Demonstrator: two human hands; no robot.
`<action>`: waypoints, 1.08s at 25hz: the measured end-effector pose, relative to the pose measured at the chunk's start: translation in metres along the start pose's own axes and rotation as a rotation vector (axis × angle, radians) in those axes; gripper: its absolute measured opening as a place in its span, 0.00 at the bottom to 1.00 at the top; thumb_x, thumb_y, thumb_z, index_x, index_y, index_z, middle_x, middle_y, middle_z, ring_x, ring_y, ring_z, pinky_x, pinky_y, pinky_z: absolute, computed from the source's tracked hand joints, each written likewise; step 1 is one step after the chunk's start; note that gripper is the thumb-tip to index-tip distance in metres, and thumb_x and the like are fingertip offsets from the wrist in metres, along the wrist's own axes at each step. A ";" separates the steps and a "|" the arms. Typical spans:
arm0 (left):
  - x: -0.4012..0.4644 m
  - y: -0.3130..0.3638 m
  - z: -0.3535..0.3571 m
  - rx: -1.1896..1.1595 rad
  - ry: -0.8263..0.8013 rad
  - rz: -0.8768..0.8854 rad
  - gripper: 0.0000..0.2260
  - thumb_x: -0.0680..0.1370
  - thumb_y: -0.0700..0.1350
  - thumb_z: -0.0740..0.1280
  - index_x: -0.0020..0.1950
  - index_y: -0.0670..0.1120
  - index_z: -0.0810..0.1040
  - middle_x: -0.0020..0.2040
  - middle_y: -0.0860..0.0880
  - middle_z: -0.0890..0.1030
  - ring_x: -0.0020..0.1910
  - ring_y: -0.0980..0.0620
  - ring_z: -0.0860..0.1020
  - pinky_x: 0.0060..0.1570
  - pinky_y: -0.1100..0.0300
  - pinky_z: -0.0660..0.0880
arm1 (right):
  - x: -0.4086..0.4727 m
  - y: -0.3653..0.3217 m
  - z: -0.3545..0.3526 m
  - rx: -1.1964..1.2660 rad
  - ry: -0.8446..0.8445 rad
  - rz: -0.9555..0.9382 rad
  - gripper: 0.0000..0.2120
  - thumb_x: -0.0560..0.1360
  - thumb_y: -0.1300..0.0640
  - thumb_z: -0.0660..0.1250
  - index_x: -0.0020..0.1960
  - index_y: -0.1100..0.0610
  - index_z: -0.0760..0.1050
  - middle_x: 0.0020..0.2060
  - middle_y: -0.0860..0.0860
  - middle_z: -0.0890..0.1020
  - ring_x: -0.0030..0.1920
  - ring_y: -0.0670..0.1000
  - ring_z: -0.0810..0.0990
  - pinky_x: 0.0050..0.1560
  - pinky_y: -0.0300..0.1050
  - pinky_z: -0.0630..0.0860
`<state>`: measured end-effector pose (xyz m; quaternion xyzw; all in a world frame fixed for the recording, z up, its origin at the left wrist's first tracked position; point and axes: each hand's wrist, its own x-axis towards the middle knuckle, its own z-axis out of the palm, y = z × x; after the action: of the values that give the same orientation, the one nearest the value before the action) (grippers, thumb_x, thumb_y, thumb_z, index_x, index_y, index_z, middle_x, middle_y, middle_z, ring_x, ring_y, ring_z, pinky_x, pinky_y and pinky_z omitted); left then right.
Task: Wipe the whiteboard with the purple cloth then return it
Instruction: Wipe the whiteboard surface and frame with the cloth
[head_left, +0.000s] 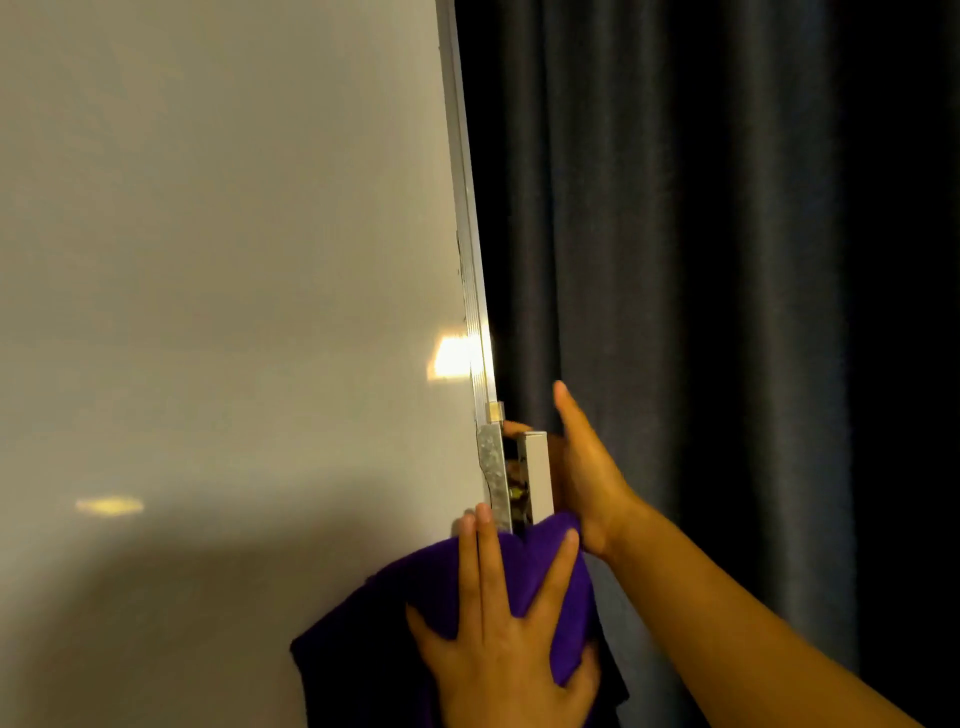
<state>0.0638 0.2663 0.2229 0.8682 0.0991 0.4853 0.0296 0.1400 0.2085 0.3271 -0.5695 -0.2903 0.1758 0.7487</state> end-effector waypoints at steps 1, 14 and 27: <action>0.005 -0.003 0.002 -0.051 0.016 -0.030 0.52 0.61 0.74 0.61 0.76 0.53 0.43 0.71 0.43 0.63 0.68 0.40 0.60 0.40 0.26 0.68 | 0.007 -0.013 0.003 -0.048 -0.030 0.034 0.33 0.64 0.29 0.55 0.50 0.54 0.79 0.46 0.56 0.83 0.48 0.54 0.81 0.50 0.51 0.77; 0.064 -0.015 -0.006 -0.156 -0.360 -0.329 0.35 0.72 0.68 0.36 0.74 0.51 0.49 0.61 0.36 0.77 0.57 0.36 0.78 0.44 0.30 0.73 | 0.049 -0.056 0.043 -0.564 -0.001 -0.226 0.12 0.77 0.44 0.58 0.44 0.51 0.72 0.39 0.48 0.76 0.43 0.48 0.75 0.46 0.38 0.72; 0.097 0.008 -0.047 -0.206 -0.121 -0.421 0.46 0.70 0.73 0.38 0.72 0.40 0.61 0.73 0.36 0.60 0.71 0.37 0.61 0.65 0.36 0.58 | 0.031 -0.094 0.030 -0.676 -0.165 -0.333 0.08 0.75 0.54 0.66 0.38 0.43 0.76 0.31 0.41 0.80 0.33 0.38 0.79 0.33 0.28 0.74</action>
<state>0.0742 0.2757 0.3300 0.8482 0.2260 0.4232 0.2246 0.1382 0.2225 0.4295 -0.7133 -0.4798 -0.0086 0.5109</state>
